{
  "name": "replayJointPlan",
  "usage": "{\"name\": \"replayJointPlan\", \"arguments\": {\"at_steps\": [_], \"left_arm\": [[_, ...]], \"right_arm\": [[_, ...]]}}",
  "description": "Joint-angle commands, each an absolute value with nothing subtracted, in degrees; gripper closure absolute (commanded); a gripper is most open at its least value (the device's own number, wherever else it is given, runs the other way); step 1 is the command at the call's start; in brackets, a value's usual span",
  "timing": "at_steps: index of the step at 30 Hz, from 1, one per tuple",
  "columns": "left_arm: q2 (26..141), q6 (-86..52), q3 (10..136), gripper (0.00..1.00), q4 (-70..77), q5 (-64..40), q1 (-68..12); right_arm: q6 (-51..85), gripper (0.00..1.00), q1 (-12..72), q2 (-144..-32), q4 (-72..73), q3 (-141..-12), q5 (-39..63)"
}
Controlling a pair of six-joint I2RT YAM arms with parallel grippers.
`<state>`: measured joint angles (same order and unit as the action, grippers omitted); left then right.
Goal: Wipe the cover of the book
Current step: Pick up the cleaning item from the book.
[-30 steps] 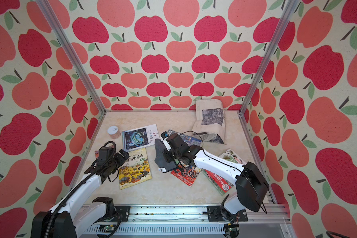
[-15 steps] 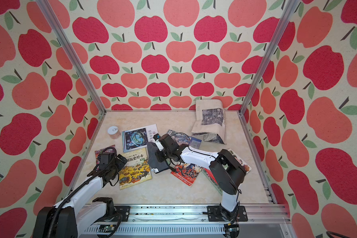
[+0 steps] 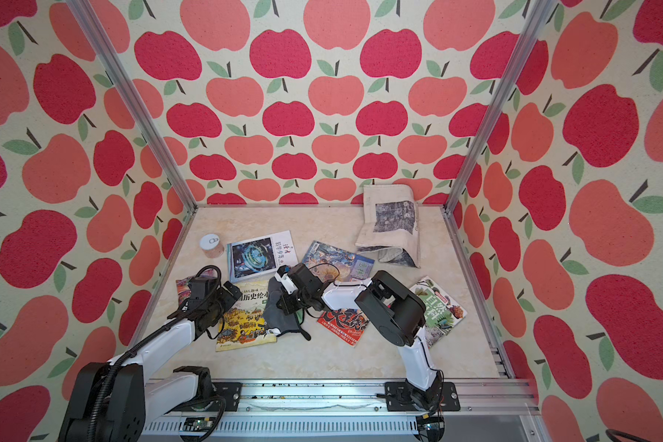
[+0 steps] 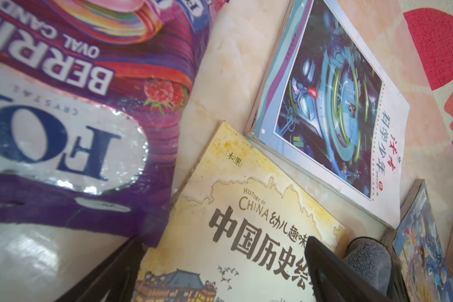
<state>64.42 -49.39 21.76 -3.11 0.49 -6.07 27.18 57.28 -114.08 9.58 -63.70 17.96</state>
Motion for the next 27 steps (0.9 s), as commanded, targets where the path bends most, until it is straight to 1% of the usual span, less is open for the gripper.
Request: {"name": "replayJointPlan", "arguments": {"at_steps": [1,6,11,14,17,21,27], "left_arm": [[65.15,-51.82,20.31,0.01,-9.14,-6.11,-10.54],[63.71,-55.44,20.38,0.01,-9.06,-4.97,-15.84],[60.34,-54.41,22.76,0.01,-12.87,-4.38,-15.84],[57.4,-52.25,24.46,0.01,-17.79,-2.66,-15.75],[53.36,-51.15,24.65,0.01,-21.07,-1.98,-15.88],[47.03,-52.79,24.21,0.01,-24.52,-2.88,-16.11],[34.14,-60.81,21.83,0.01,-29.79,-4.44,-16.59]], "right_arm": [[28.01,1.0,58.38,-109.53,8.3,-59.96,18.74],[23.94,1.0,56.25,-105.43,0.71,-61.06,14.32],[18.92,1.0,53.45,-104.86,-8.9,-66.5,10.27],[15.69,1.0,53.34,-102.53,-12.07,-68.11,6.9],[13.81,1.0,53.26,-101.43,-13.51,-69.69,5.94],[13.03,1.0,53.41,-103.17,-13.41,-73.17,8.56],[11.1,1.0,55.97,-111.34,-17.08,-85.32,10.26]]}}
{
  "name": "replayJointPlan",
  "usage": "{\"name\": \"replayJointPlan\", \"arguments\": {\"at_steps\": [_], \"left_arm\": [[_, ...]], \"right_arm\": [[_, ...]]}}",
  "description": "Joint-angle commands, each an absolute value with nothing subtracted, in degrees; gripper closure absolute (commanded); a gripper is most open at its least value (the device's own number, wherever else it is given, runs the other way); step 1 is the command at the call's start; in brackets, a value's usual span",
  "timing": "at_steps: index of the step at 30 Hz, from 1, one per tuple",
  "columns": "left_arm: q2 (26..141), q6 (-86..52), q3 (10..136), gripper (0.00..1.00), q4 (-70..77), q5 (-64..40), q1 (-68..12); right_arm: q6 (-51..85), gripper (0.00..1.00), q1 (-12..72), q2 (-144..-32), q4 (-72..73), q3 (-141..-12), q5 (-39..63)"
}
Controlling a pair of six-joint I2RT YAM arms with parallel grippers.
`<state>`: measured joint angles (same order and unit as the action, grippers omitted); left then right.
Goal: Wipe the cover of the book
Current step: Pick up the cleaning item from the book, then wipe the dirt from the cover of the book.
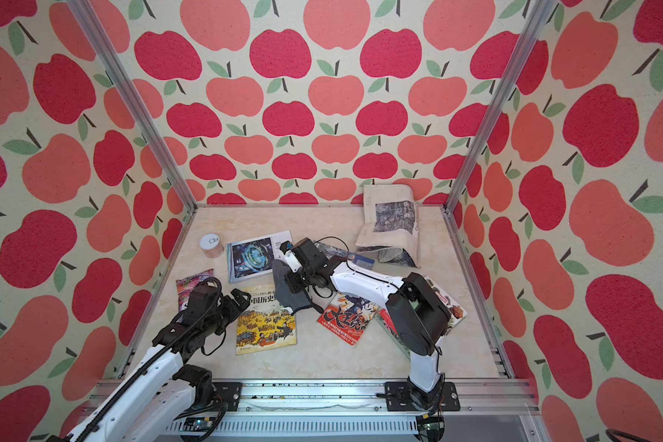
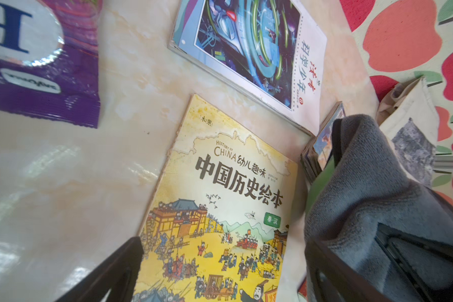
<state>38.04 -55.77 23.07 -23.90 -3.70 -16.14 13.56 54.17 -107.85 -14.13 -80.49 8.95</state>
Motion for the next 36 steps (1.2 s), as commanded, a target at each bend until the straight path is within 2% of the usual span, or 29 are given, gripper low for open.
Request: {"name": "replayJointPlan", "arguments": {"at_steps": [1,5,16,23,28,36], "left_arm": [[32.01,-61.85,21.79,0.01,-31.55,-3.32,-16.61],[27.25,-61.02,24.21,0.01,-37.86,4.09,-16.08],[29.62,-60.47,23.73,0.01,-30.59,1.5,-13.29],[30.19,-59.68,23.32,0.01,-28.86,0.12,-11.56],[30.56,-59.99,22.34,0.01,-27.88,-1.14,-11.11],[31.32,-60.55,20.0,0.01,-25.0,-2.5,-11.22]], "right_arm": [[10.98,1.0,56.51,-113.16,-17.54,-87.46,10.85],[11.24,1.0,58.85,-120.01,-19.29,-95.65,13.17],[10.61,1.0,63.06,-137.97,-28.8,-117.66,9.1],[11.13,1.0,62.93,-144.8,-35.47,-124.54,4.9],[13.91,1.0,61.37,-146.25,-38.04,-122.72,5.48],[15.37,1.0,59.61,-136.47,-29.45,-106.82,4.13]]}}
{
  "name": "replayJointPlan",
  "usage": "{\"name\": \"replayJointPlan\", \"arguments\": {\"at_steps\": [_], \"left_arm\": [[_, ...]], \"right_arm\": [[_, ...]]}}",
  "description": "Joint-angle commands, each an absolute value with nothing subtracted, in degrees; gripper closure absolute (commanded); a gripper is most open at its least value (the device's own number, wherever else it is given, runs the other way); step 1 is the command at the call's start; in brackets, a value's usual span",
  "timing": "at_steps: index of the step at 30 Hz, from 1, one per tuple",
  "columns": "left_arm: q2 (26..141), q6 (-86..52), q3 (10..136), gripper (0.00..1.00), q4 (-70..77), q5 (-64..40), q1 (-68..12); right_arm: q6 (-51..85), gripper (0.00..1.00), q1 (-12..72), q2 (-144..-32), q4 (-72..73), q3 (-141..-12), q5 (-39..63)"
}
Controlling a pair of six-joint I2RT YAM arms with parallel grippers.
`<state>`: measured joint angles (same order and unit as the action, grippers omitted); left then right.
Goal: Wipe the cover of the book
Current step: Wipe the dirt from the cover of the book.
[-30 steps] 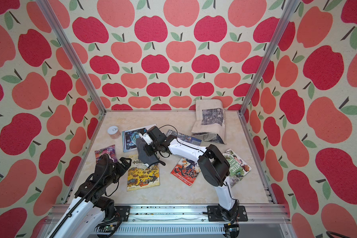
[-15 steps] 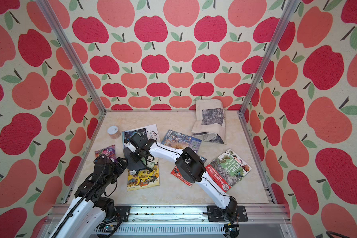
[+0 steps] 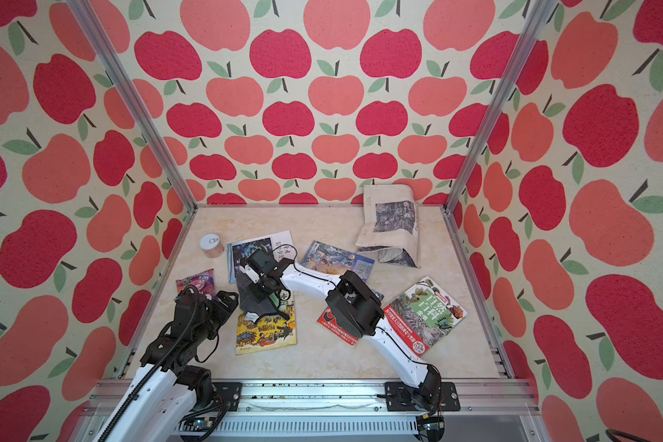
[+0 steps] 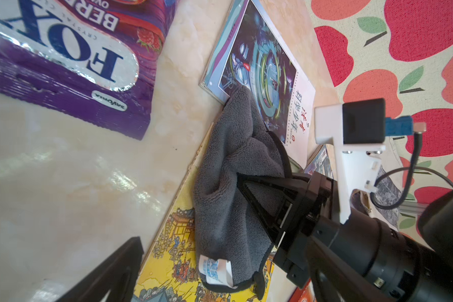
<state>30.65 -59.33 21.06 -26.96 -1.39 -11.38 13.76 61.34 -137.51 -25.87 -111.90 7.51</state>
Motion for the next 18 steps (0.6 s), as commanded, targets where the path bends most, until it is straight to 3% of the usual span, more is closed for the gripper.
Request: {"name": "replayJointPlan", "arguments": {"at_steps": [1,18], "left_arm": [[31.67,-60.56,19.88,0.01,-24.65,-2.61,-11.21],[36.5,-59.94,19.37,0.01,-20.18,-3.52,-11.69]], "right_arm": [[15.58,1.0,59.3,-135.46,-28.83,-105.19,4.13],[16.8,1.0,55.72,-122.97,-22.24,-85.51,1.34]]}}
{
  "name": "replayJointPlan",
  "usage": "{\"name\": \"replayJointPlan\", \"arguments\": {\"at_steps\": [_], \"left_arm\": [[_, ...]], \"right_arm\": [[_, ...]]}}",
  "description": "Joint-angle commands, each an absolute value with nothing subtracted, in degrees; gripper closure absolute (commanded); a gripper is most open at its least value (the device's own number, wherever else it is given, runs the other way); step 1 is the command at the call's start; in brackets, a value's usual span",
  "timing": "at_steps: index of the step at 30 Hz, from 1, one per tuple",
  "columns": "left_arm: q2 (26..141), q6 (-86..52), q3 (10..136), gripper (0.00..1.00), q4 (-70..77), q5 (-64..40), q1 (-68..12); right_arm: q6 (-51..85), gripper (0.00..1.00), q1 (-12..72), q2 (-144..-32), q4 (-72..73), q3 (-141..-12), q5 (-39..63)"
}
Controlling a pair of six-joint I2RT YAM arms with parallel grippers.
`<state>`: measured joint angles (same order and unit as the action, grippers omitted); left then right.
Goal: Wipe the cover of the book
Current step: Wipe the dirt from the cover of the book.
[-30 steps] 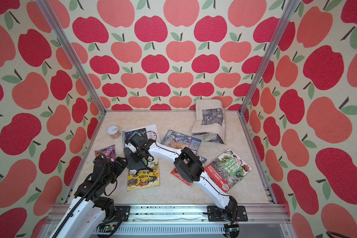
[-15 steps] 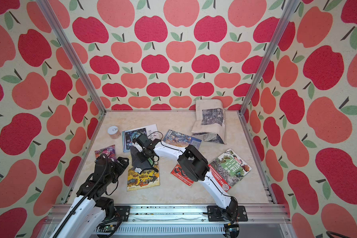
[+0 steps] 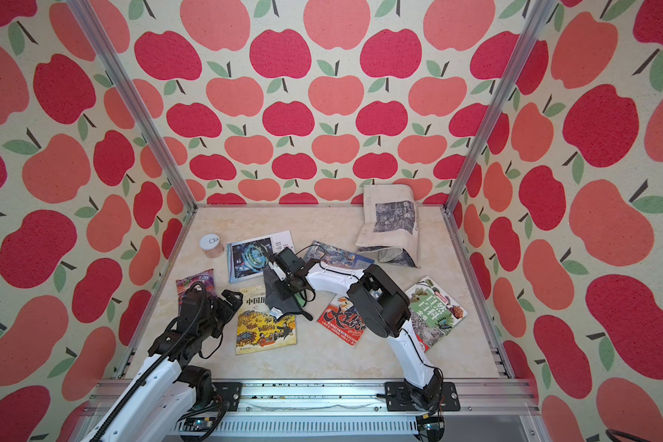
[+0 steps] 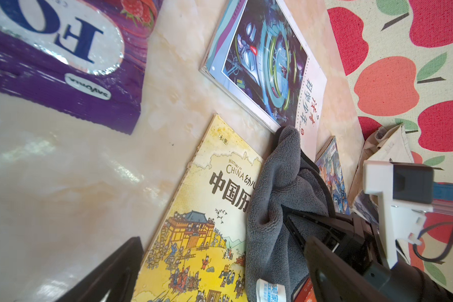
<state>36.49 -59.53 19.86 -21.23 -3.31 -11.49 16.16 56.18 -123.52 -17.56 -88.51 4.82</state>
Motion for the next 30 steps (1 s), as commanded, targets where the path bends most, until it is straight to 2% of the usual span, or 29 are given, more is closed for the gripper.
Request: {"name": "replayJointPlan", "arguments": {"at_steps": [1,11,30], "left_arm": [[36.47,-59.85,19.32,0.01,-20.29,-3.43,-11.69],[36.3,-59.43,19.13,0.01,-20.13,-3.65,-11.69],[33.66,-58.62,20.0,0.01,-23.19,-3.69,-11.62]], "right_arm": [[16.74,1.0,55.67,-122.43,-22.24,-85.08,0.89],[18.08,1.0,56.81,-123.35,-22.15,-86.47,2.85],[22.3,1.0,65.16,-137.01,-22.46,-106.47,10.41]]}}
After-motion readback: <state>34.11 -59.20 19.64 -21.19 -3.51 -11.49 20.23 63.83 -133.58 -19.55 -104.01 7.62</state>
